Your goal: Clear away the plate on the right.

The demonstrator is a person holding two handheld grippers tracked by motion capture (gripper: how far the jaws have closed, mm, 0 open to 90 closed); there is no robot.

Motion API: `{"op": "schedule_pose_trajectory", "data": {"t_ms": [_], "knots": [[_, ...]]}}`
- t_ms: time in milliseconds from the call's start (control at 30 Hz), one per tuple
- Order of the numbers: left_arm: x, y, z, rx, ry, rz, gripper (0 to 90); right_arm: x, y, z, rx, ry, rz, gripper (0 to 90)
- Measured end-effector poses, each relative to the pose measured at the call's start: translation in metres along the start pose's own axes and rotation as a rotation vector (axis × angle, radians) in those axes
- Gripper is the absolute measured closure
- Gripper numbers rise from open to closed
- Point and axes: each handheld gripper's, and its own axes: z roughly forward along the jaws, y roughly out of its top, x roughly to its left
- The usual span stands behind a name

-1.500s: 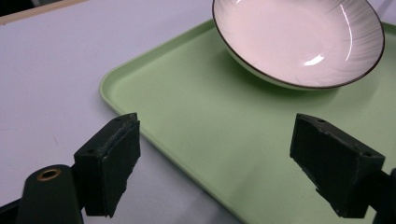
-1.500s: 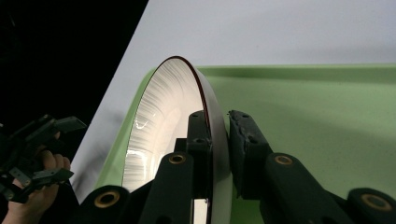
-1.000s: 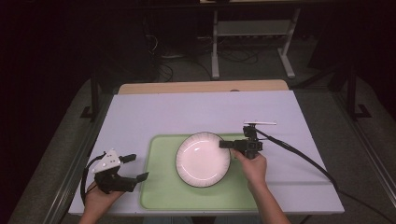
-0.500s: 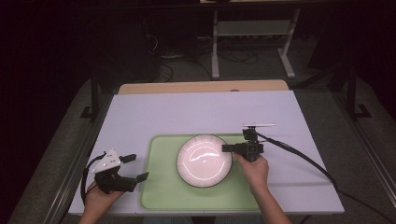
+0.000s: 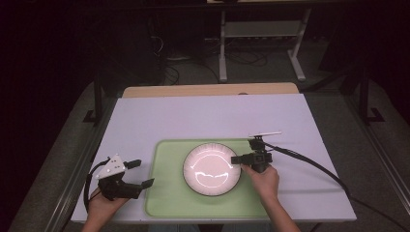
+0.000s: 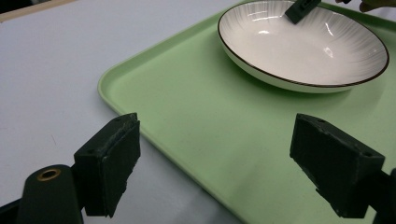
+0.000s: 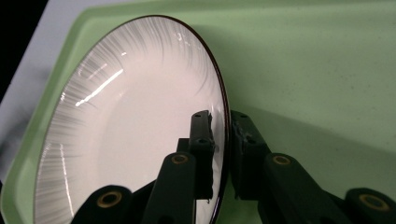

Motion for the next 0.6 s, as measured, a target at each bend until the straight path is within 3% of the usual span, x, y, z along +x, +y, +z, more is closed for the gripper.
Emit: {"op": "schedule_pose_trajectory", "data": {"t_ms": [367, 600], "knots": [[-0.0004, 0.0, -0.0003, -0.001, 0.0, 0.001, 15.9, -0.0006, 0.0012, -0.0044, -0.008, -0.017, -0.02, 74.5], [-0.0005, 0.0001, -0.0005, 0.0, 0.001, 0.001, 15.9, -0.0009, -0.0005, -0.006, -0.004, -0.026, -0.044, 79.3]]}}
